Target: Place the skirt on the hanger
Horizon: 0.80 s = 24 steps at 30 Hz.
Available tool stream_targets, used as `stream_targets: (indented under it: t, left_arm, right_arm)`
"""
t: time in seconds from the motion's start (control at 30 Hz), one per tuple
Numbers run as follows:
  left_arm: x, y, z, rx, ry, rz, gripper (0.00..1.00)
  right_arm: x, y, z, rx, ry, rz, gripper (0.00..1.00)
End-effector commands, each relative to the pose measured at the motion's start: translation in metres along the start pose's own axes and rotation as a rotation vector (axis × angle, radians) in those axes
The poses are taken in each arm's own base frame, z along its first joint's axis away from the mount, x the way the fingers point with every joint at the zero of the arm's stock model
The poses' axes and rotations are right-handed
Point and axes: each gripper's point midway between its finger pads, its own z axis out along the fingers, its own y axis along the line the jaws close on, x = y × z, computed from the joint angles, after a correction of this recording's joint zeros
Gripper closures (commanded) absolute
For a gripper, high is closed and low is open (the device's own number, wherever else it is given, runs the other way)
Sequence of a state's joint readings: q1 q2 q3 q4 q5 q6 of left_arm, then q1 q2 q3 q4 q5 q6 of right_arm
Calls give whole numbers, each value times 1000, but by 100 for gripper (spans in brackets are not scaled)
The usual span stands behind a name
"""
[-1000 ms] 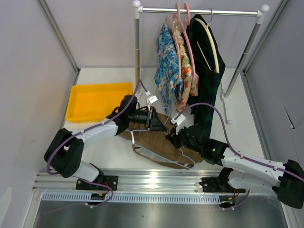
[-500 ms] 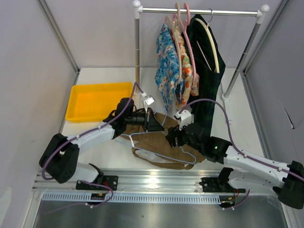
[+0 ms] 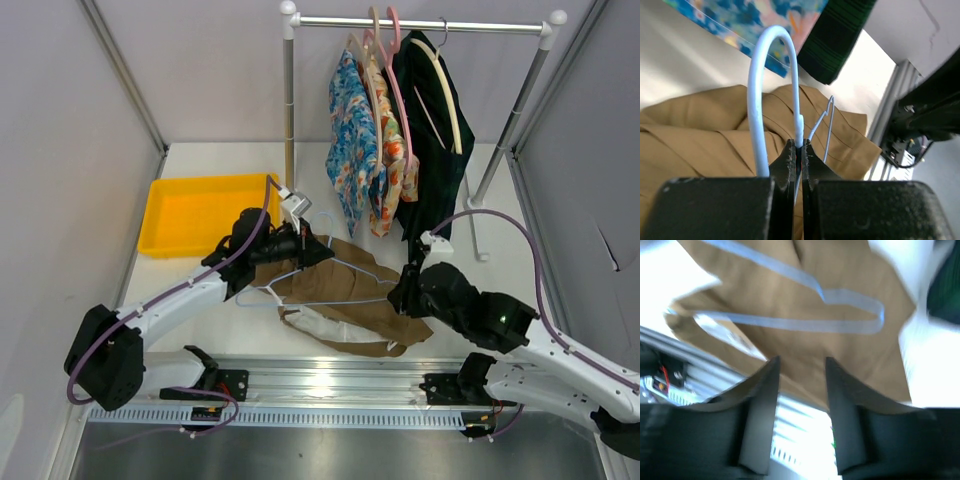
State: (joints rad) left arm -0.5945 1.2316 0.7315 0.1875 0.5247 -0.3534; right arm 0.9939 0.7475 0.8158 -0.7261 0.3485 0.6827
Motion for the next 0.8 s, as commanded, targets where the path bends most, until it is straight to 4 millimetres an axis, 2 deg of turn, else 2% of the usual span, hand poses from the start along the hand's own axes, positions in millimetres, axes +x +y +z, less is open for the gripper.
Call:
stream_targets:
  t: [0.0, 0.13, 0.33, 0.57, 0.63, 0.7, 0.77]
  left_arm:
    - [-16, 5, -4, -46, -64, 76, 100]
    - [-18, 4, -5, -45, -71, 79, 100]
    - [-18, 4, -4, -43, -71, 80, 100]
    - [-19, 4, -5, -43, -75, 77, 100]
    - [-18, 3, -6, -42, -74, 79, 100]
    - [-20, 2, -6, -41, -77, 83, 100]
    - [-19, 3, -7, -41, -77, 84, 100]
  right_arm:
    - [44, -18, -13, 41, 154, 94, 62]
    - [74, -15, -18, -15, 242, 131, 69]
    - [107, 4, -18, -80, 347, 109, 67]
    - [145, 2, -9, -44, 401, 169, 61]
    - [152, 4, -5, -42, 401, 216, 60]
    - [158, -4, 2, 1, 382, 249, 61]
    - [153, -9, 10, 32, 329, 263, 62]
